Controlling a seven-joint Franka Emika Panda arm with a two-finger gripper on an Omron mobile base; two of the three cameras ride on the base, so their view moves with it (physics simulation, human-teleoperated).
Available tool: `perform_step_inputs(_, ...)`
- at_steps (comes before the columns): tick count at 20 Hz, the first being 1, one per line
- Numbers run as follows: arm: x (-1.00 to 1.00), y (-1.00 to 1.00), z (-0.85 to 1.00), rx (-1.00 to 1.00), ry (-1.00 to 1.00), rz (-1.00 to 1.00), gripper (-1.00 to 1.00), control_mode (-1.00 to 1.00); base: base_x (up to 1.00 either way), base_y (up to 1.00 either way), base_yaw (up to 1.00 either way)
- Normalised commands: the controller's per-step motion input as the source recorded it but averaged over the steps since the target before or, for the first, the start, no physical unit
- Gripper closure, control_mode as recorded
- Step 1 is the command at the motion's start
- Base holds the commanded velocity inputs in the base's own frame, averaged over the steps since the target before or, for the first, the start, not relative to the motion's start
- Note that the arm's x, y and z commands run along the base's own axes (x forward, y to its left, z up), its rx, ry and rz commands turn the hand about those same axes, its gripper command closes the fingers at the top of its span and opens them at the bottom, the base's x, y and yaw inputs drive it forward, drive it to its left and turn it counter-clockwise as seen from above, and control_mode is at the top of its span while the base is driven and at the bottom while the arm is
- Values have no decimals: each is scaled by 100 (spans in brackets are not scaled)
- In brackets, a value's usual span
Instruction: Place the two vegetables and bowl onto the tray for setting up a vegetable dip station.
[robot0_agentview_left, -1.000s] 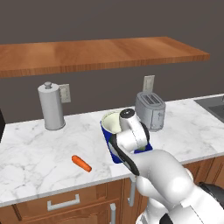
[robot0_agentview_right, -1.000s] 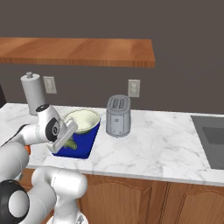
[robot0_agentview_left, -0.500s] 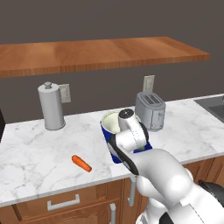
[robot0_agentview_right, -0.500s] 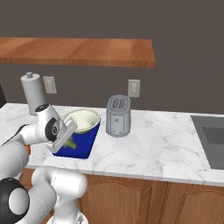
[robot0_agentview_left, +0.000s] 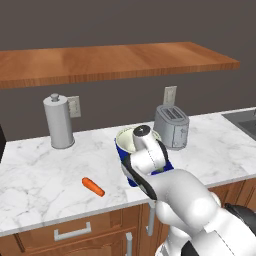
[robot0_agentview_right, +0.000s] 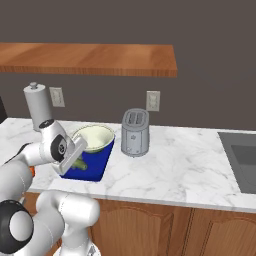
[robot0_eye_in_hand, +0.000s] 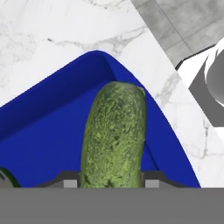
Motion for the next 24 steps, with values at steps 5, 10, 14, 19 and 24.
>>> perform_step_inputs(5, 3, 6, -5, -2, 0, 1, -100, -100, 0, 0, 0)
perform_step_inputs(10, 1, 1, -5, -2, 0, 2, -100, -100, 0, 0, 0)
perform_step_inputs(14, 0, 0, -3, -2, 0, 2, -100, -100, 0, 0, 0)
perform_step_inputs(19, 0, 0, -1, -2, 0, 1, -100, -100, 0, 0, 0)
perform_step_inputs(24, -1, 5, 3, 0, 0, 0, -100, -100, 0, 0, 0)
